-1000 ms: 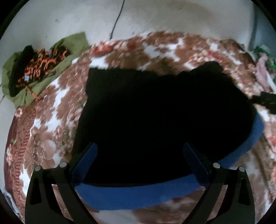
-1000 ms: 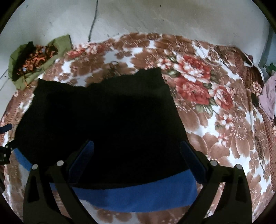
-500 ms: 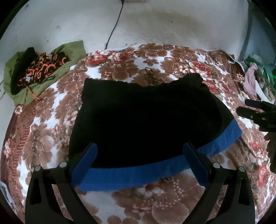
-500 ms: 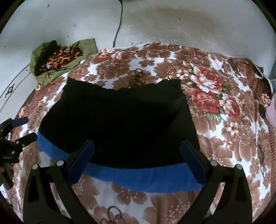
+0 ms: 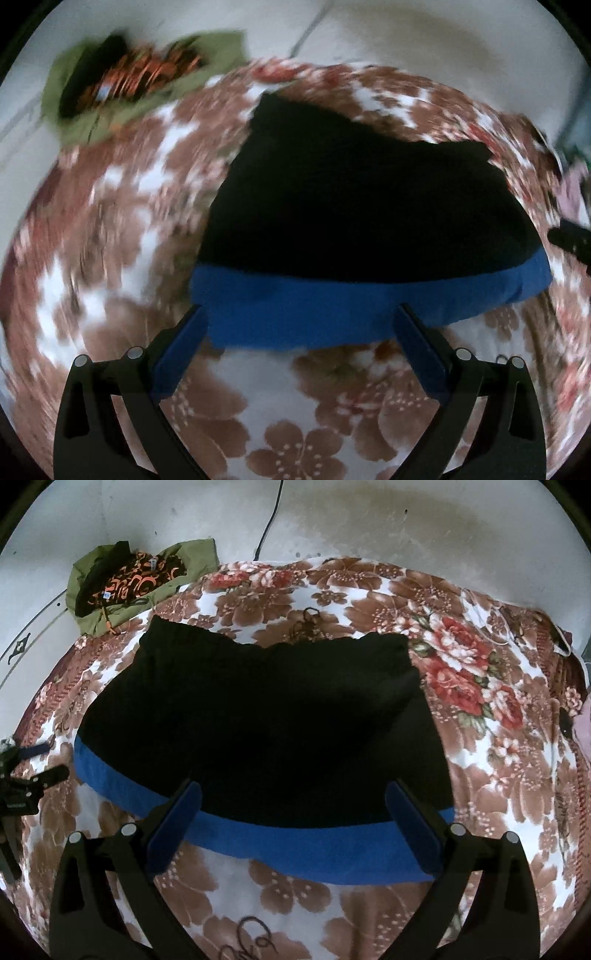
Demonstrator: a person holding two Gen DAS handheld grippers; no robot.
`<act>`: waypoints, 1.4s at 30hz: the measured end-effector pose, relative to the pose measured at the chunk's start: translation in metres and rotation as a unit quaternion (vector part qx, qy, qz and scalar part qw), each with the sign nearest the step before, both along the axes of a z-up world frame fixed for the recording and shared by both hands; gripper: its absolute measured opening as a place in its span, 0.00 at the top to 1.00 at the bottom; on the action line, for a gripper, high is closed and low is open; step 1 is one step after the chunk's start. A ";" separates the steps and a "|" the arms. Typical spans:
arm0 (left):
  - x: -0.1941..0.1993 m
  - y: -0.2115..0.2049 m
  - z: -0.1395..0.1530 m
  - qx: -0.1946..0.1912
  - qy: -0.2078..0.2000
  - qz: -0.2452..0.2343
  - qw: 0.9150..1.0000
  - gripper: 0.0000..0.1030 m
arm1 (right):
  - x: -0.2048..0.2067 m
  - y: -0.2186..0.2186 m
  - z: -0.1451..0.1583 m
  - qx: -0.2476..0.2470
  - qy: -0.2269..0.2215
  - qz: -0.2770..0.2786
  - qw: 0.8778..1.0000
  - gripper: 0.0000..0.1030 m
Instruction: Fold large clothes
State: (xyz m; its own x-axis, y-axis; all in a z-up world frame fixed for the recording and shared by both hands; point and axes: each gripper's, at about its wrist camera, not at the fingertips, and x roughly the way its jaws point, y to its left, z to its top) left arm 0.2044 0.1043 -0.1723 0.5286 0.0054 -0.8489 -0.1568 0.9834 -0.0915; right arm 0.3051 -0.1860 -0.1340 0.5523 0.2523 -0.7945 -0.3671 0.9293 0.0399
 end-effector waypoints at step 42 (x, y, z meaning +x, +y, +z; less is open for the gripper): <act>0.029 0.070 -0.108 -0.349 -0.089 0.137 0.923 0.53 | 0.047 0.046 -0.084 -0.067 0.013 0.002 0.998 0.05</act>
